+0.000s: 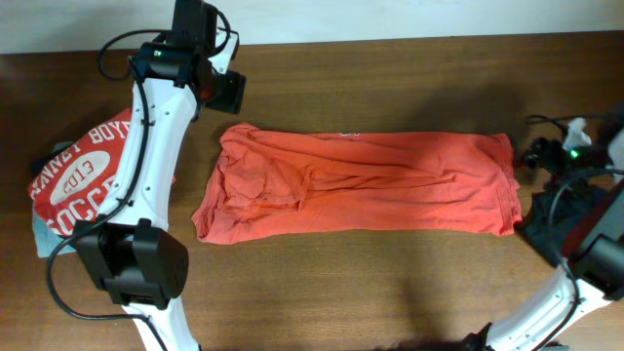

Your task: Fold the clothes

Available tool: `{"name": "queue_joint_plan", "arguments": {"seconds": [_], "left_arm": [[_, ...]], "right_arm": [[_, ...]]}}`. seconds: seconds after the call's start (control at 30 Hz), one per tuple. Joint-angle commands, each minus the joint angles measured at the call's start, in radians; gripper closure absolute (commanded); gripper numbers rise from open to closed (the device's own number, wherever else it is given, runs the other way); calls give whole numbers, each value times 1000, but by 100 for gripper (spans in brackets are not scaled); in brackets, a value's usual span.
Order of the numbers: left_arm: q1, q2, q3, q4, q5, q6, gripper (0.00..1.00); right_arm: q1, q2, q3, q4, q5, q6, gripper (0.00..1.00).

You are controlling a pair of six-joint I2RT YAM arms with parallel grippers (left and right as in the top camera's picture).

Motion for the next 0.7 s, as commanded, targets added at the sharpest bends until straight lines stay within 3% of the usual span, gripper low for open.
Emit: {"name": "queue_joint_plan", "arguments": {"seconds": [0.0, 0.17, 0.37, 0.67], "left_arm": [[-2, 3, 16, -27, -3, 6, 33], [-2, 3, 16, -52, -3, 6, 33], [-1, 3, 16, -81, -3, 6, 33], [-2, 3, 16, -107, -3, 6, 33]], "right_arm": [[-49, 62, -4, 15, -192, -165, 13], [-49, 148, -4, -13, -330, -291, 18], [-10, 170, -13, -76, -317, -293, 20], [18, 174, -56, -19, -290, -292, 21]]}}
